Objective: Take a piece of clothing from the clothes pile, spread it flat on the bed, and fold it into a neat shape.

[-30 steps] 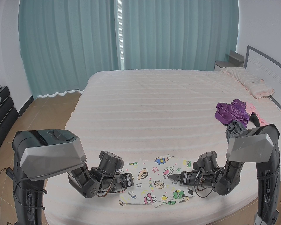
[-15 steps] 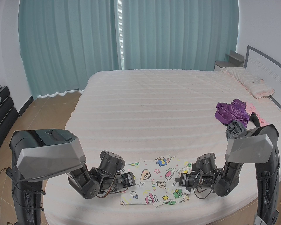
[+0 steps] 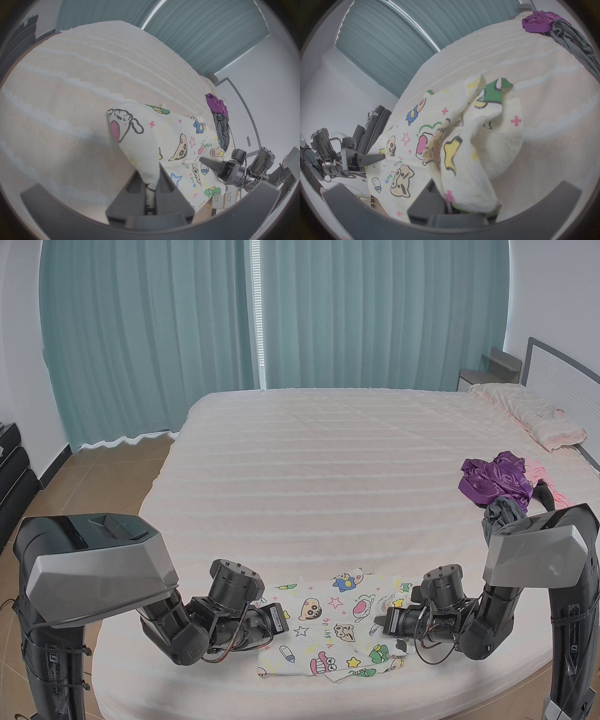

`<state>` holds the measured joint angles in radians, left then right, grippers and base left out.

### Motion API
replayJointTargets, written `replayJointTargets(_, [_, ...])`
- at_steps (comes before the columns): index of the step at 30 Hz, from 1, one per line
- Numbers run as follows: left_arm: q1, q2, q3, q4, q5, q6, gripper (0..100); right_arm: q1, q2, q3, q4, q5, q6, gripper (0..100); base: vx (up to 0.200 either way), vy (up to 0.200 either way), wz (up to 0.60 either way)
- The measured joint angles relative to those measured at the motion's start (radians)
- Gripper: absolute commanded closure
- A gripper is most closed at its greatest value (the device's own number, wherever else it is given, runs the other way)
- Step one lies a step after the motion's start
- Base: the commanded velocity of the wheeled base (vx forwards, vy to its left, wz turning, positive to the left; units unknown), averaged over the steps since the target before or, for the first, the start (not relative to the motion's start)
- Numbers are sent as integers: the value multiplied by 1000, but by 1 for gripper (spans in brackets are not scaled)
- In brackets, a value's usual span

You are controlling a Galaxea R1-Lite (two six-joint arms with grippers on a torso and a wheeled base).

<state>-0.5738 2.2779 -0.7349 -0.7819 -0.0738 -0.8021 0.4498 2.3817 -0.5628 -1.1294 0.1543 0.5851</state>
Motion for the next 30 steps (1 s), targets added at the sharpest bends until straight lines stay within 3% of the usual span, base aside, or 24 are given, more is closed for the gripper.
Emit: replayJointTargets(30, [-25,-76,48,0,0,-5,100,-12,-73,26,5,1,4,100,0,-200,0])
